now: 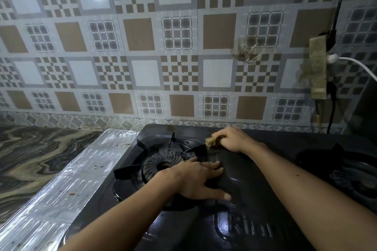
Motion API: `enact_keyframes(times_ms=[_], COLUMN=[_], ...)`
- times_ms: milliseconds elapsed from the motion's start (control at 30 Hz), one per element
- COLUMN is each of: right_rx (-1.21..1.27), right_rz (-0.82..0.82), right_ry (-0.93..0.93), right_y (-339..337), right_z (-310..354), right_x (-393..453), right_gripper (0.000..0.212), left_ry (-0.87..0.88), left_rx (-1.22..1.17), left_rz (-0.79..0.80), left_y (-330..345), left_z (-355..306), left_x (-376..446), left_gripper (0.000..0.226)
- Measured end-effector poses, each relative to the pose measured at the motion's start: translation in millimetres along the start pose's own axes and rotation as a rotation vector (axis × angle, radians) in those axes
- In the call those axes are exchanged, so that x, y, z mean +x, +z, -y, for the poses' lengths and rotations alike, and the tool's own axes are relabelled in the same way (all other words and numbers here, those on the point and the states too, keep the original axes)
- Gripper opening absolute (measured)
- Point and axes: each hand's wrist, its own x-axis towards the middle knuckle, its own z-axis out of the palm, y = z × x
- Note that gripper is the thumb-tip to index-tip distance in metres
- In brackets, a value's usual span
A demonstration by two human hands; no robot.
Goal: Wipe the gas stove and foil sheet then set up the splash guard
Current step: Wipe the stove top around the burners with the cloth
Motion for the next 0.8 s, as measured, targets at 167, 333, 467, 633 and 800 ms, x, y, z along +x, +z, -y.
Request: enact_keyframes(times_ms=[167,333,467,633,800], right_rx=[0.011,0.064,0.199,0.117,0.013], right_rz=[-0.149,-0.234,-0.276,-0.278,-0.145], right_ry=[0.096,0.126,0.172,0.303,0.304], right_y=[5,17,12,19,32], right_z=[5,7,-2,-1,8], right_x=[6,13,21,32,41], right_gripper=[0.044,0.043,0.044,0.039,0.055], left_ry=[0.011,-0.004,0.044,-0.179,-0.743], left_rx=[-0.001,0.013,-0.069,-0.263,-0.344], left_rz=[-0.033,-0.061,-0.139,-0.666,-0.602], left_y=[4,5,1,-5,8], left_z=[1,2,1,43,101], left_x=[1,3,-5,-41,-71], left_gripper=[0.086,0.084,0.077,0.064,0.057])
